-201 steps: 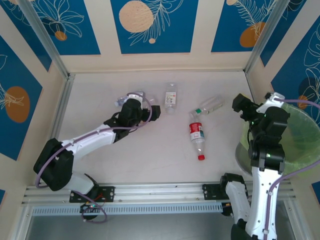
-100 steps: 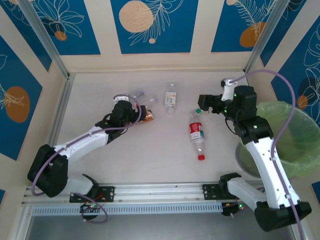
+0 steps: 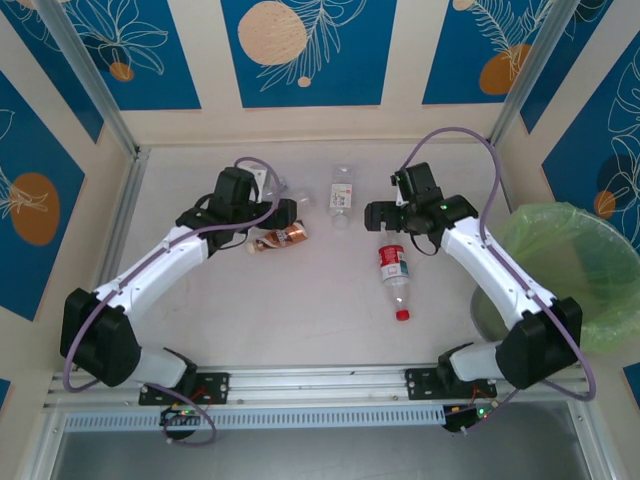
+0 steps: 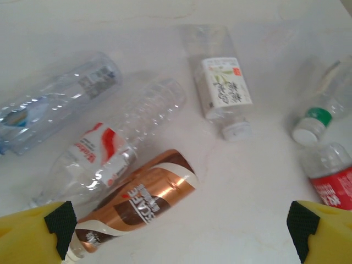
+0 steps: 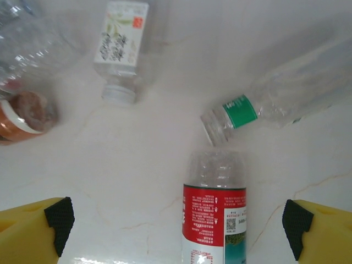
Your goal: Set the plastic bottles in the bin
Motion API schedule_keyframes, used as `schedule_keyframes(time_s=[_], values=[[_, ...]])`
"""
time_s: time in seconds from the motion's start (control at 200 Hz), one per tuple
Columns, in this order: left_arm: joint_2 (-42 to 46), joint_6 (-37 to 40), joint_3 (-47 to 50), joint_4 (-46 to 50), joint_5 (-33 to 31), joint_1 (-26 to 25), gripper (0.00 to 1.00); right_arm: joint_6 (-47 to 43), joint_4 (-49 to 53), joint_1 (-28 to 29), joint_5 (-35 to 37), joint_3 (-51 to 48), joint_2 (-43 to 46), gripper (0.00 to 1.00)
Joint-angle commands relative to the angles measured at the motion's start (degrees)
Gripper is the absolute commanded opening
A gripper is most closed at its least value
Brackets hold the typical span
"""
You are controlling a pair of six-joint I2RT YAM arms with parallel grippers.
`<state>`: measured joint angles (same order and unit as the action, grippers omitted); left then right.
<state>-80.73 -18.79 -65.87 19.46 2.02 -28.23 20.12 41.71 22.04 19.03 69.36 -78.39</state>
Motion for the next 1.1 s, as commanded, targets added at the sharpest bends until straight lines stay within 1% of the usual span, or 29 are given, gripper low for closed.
schedule_keyframes(time_s=[0.0, 0.13, 0.2, 0.255, 0.32, 0.375, 0.425, 0.495, 0.64, 0.82, 0.91, 1.095], values=[[-0.69, 4.04, -0.42, 4.79, 7.15, 0.54, 1.00, 2.03, 3.13, -0.71, -2.39, -0.06, -3.45, 1.00], [0.52, 2.22, 1.23, 3.57, 6.54, 0.56, 1.00, 1.67, 6.56, -1.12, -2.98, 0.53, -8.23, 1.00], [0.82, 0.23, -0.20, 5.11, 8.59, 0.61, 1.00, 1.29, 8.01, -1.30, -3.02, 0.69, -10.46, 1.00], [1.05, -2.06, -0.31, 4.02, 12.55, 0.54, 1.00, 1.17, 8.58, -1.41, -3.20, 0.70, -12.16, 1.00], [1.20, -3.84, 2.04, -0.98, 20.02, 0.39, 1.00, 1.16, 8.87, -1.57, -3.16, 0.82, -13.95, 1.00], [0.29, -3.25, 3.70, -4.12, 26.08, 0.22, 1.00, 1.35, 8.69, -1.95, -2.90, 0.91, -15.38, 0.99], [-1.29, -1.67, 2.95, -2.66, 28.23, -0.04, 1.00, 1.16, 8.24, -2.16, -3.28, 0.92, -16.36, 1.00], [-2.95, -0.34, 1.17, 0.30, 27.30, -0.14, 1.00, 0.74, 7.81, -2.44, -3.85, 0.94, -17.56, 0.99], [-2.03, 1.21, 1.04, 0.80, 26.12, -0.41, 1.00, -0.55, 7.86, -3.24, -5.57, 2.03, -20.93, 0.99], [-1.45, 5.25, -0.47, 4.85, 19.69, -2.92, 1.00, -1.65, 8.73, -4.18, -6.63, 3.85, -25.19, 1.00], [-1.45, 5.12, -0.39, 4.57, 19.55, -3.18, 1.00, -1.94, 8.82, -4.38, -7.71, 4.35, -26.71, 0.99], [-1.97, 5.07, -0.58, 4.84, 19.36, -3.18, 1.00, -1.42, 9.31, -4.38, -7.26, 4.32, -29.65, 1.00]])
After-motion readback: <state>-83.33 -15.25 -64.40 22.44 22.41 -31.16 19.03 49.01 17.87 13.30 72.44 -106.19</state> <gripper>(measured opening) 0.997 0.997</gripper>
